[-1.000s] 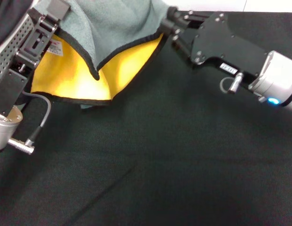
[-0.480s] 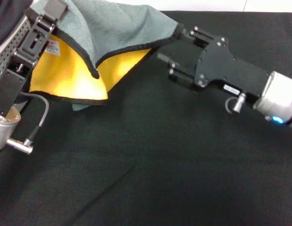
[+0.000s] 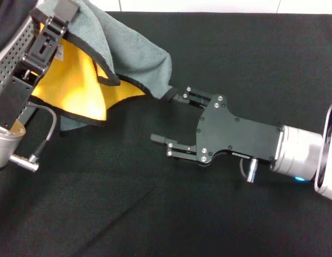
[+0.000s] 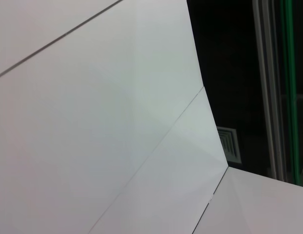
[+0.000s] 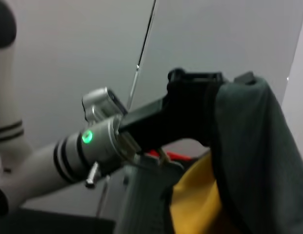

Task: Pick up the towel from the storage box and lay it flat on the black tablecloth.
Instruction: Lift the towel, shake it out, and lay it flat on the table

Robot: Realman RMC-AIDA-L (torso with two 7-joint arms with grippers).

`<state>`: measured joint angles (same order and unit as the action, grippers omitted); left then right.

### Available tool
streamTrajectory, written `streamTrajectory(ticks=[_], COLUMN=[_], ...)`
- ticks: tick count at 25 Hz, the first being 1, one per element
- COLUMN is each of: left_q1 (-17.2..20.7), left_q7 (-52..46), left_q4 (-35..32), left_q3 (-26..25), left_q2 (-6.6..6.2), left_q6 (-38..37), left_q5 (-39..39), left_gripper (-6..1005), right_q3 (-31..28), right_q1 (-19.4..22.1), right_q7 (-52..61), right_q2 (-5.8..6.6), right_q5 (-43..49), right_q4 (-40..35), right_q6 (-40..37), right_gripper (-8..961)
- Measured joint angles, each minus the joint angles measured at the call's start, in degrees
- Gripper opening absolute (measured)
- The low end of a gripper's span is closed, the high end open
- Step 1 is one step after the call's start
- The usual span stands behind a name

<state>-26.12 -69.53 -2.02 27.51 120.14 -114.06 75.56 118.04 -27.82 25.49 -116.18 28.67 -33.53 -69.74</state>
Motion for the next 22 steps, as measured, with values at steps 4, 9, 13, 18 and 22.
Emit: streamTrajectory(ticks=[4,9,13,18,22], left_q1=[0.1,0.3,0.2,-0.1,-0.3], left_q7=[0.1,0.1,0.1,0.1,0.1], left_q4=[0.0,0.0,0.0,0.0,0.0], left_q3=[-0.1,-0.1,-0.1,-0.1,-0.1], left_q2=[0.0,0.03,0.07,0.09,0.13], left_q6=[-0.2,-0.8,-0.9,-1.0,-0.9], left_q5=[-0.2,-1.4,-1.5,-1.5,-1.5], left_gripper=[71,71,72,72,72], right_q3=[-3.7,-11.7,-12.4,-11.6,-9.0], right_q1=[2.5,4.2,4.3,4.5,4.5], right_q7=[-0.6,2.0,2.6,1.8,-0.3], right_q2=[0.17,0.63,0.61,0.4,0.02], right_q5=[-0.2,-0.1,0.1,1.1,1.2], right_q4=[0.3,5.1,7.7,9.6,6.4], right_q6=[-0.6,-8.7,-11.9,-11.6,-11.4], right_gripper=[703,684,669,642,612])
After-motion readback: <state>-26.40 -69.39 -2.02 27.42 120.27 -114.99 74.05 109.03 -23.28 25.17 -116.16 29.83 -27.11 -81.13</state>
